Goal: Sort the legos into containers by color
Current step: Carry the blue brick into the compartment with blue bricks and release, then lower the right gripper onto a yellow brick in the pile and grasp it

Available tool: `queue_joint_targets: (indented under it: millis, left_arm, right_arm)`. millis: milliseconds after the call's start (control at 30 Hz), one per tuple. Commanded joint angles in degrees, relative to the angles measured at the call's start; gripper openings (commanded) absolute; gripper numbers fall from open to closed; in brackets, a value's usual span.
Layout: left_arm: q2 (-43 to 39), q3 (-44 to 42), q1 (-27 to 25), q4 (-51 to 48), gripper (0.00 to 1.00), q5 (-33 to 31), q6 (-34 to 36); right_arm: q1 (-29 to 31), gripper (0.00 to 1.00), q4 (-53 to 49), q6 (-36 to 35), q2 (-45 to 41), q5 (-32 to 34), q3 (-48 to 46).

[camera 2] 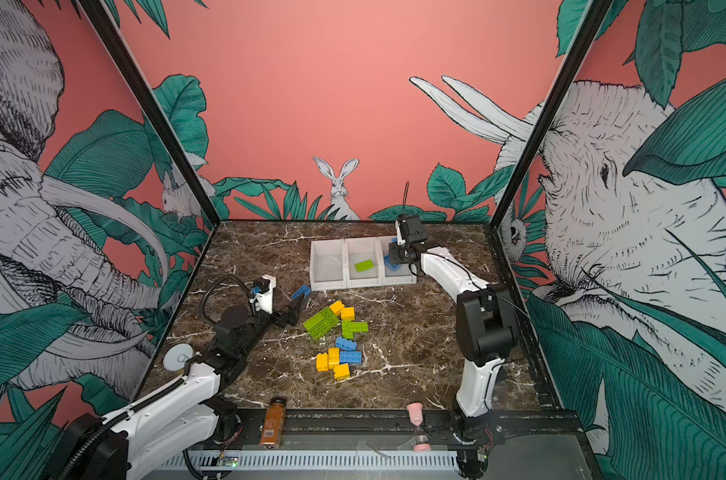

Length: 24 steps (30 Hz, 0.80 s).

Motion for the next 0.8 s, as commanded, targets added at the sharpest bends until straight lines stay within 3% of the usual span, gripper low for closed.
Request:
queue_joint_targets:
  millis: [0, 433, 533, 667, 767]
  left_arm:
    - [-0.5, -0.3, 0.0, 0.9, 0.99, 0.1, -0.6]
    - [-0.5, -0.3, 0.0, 1.0, 0.99, -0.3, -0.6]
    - [-0.5, -0.3, 0.0, 1.0, 0.99, -0.3, -0.6]
    - [-0.4, -0.4, 0.1, 1.2, 0.99, -0.3, -1.0]
    - [-0.5, -0.7, 0.0, 1.8, 0.99, -0.6, -1.4]
  right_arm:
    - [-0.4, 0.21, -1.9, -0.9, 4.6, -0.5, 5.4]
    - [-0.6, 0.23, -3.2, -0.1, 14.0, -1.6, 13.9]
    - [-0.6, 0.42, -3.7, 0.0, 13.8, -1.1, 13.9]
    - [-0.5, 0.57, -4.6, -0.2, 11.8, -1.8, 13.0]
    - [-0.4, 0.61, -4.9, -0.2, 7.5, -1.9, 10.6]
